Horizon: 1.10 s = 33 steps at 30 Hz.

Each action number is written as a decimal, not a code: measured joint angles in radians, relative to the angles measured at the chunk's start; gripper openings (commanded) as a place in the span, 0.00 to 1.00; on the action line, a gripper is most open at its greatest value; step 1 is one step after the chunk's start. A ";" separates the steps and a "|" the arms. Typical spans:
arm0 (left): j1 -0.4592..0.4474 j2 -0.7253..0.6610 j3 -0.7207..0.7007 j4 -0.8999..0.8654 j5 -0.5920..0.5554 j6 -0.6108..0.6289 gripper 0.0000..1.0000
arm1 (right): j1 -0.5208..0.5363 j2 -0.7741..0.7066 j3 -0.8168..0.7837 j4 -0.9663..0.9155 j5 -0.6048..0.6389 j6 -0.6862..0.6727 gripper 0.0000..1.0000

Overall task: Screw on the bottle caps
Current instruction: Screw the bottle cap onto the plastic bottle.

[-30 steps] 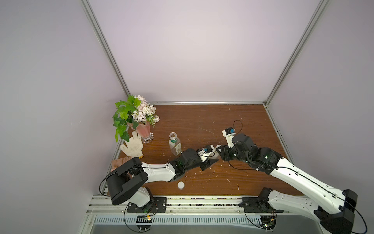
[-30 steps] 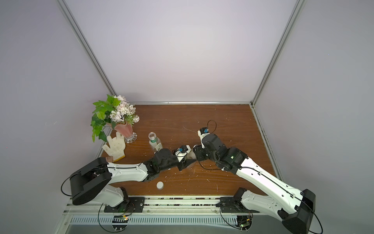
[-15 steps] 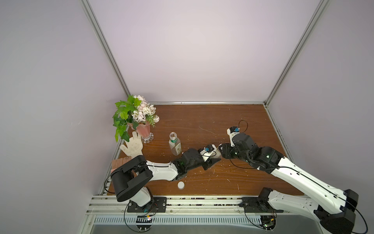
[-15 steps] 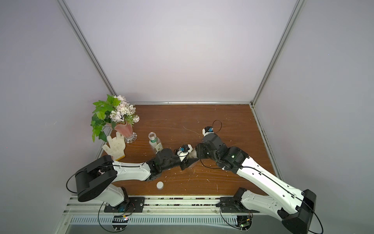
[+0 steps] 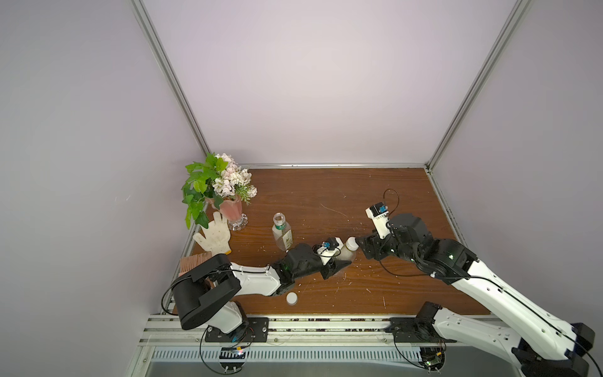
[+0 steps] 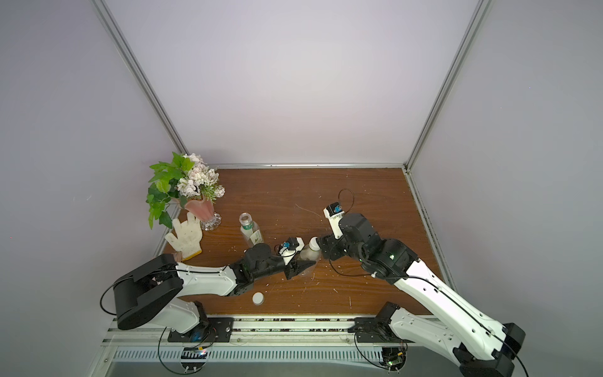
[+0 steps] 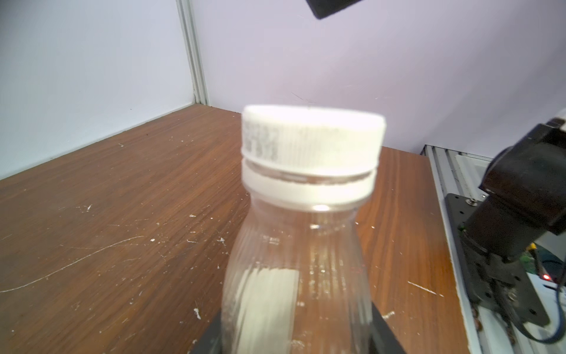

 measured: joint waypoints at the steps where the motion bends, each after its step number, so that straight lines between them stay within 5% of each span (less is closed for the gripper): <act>1: 0.001 -0.010 -0.008 0.000 0.018 0.000 0.49 | 0.000 -0.037 -0.031 0.008 -0.032 -0.053 0.77; 8: 0.002 -0.026 -0.022 0.000 0.117 0.000 0.49 | 0.000 -0.097 -0.093 0.057 -0.229 -0.276 0.76; 19: 0.002 -0.025 -0.022 0.000 0.169 0.003 0.49 | 0.000 -0.021 -0.093 0.067 -0.255 -0.348 0.70; 30: 0.005 -0.023 -0.022 -0.001 0.170 0.008 0.49 | -0.010 -0.003 -0.093 0.066 -0.323 -0.348 0.39; 33: 0.005 -0.023 -0.022 -0.002 0.168 0.006 0.49 | -0.014 -0.003 -0.093 0.067 -0.330 -0.343 0.38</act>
